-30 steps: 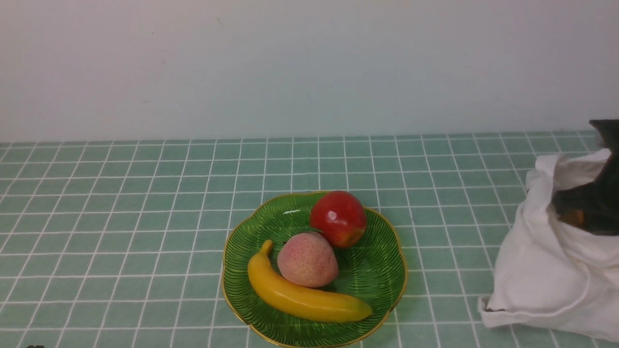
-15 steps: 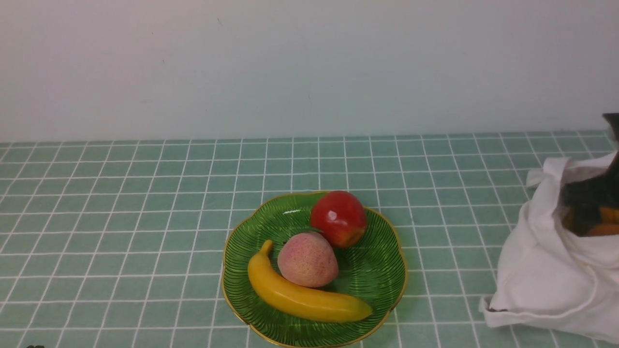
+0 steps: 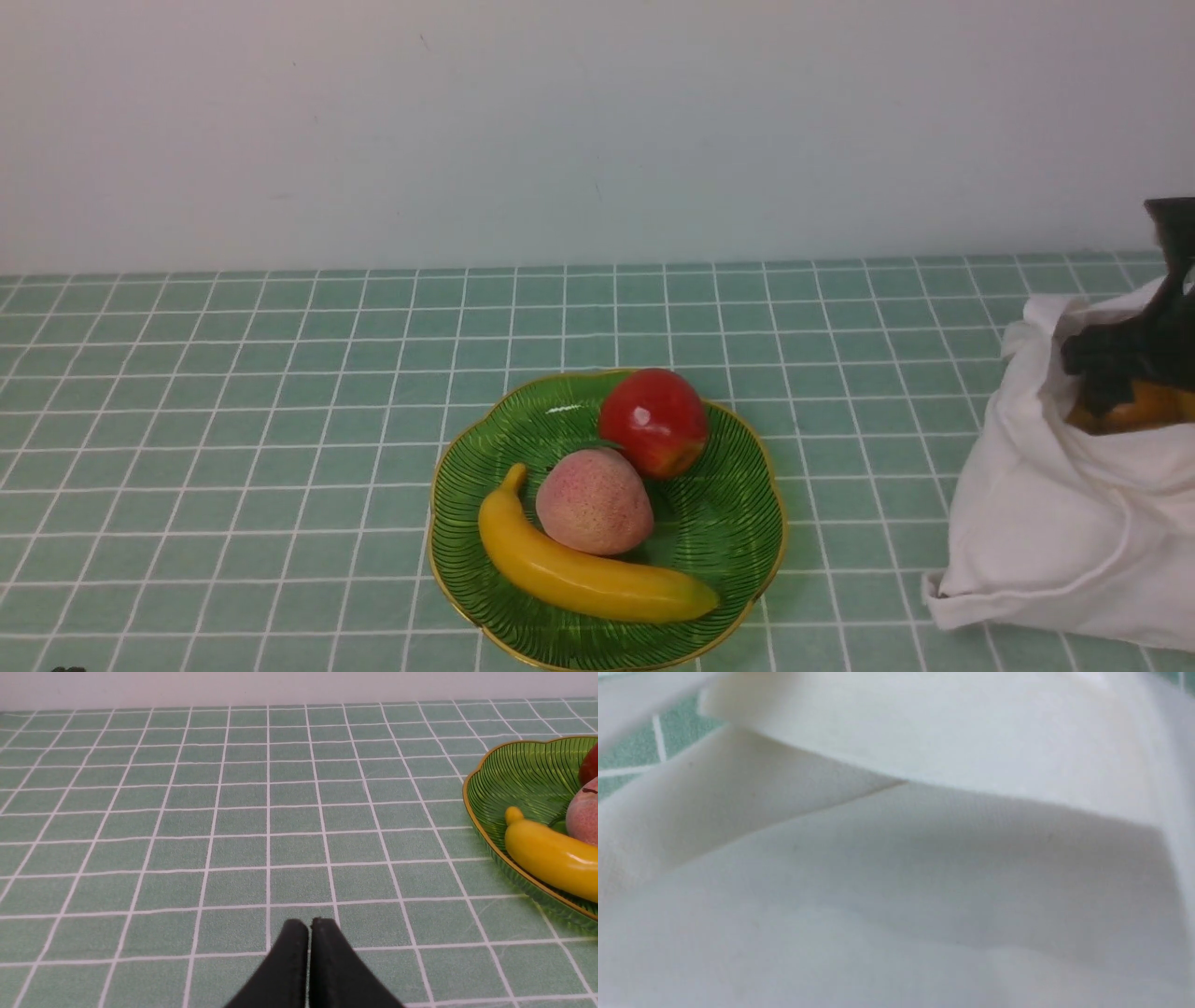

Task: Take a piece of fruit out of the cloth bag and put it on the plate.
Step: Use the right arm to grab a kiwi from the bag

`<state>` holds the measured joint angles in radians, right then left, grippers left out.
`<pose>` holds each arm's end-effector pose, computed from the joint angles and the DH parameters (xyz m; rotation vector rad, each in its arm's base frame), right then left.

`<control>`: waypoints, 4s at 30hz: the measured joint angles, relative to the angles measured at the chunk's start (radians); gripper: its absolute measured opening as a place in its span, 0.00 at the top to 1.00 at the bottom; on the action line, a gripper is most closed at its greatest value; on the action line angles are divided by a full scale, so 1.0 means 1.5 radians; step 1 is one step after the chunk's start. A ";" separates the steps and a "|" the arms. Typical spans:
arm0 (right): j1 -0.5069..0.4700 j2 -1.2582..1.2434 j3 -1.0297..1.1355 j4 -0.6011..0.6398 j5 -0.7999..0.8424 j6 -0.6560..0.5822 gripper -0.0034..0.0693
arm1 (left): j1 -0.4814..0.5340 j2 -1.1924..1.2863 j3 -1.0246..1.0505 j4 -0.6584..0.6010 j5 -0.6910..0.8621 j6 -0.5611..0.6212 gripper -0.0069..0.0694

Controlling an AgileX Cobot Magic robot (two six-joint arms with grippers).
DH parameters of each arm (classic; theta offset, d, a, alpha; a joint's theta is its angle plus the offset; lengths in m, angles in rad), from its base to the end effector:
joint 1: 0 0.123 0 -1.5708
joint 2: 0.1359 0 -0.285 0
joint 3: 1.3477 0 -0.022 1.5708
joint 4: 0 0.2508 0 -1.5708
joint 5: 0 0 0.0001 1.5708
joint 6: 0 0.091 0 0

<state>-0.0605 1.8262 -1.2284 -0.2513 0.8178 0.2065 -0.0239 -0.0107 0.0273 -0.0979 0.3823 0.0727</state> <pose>0.3594 -0.0383 0.1965 0.1680 2.8695 -0.2681 0.0523 -0.0046 0.1704 0.0304 1.8809 -0.0632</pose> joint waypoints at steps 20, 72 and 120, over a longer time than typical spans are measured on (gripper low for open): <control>0.134 -0.010 0.000 0.084 0.070 -0.076 0.14 | 0.000 0.000 0.000 0.000 0.000 0.000 0.92; 0.151 -0.075 0.000 0.164 0.204 -0.146 0.42 | 0.000 0.000 0.000 0.000 0.000 0.000 0.92; 0.151 -0.102 0.001 -0.026 0.107 -0.021 0.20 | 0.000 0.000 0.000 0.000 0.000 0.000 0.92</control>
<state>0.1665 1.6725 -1.2276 -0.2901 0.9782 0.1748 -0.0239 -0.0107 0.0273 -0.0979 0.3823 0.0727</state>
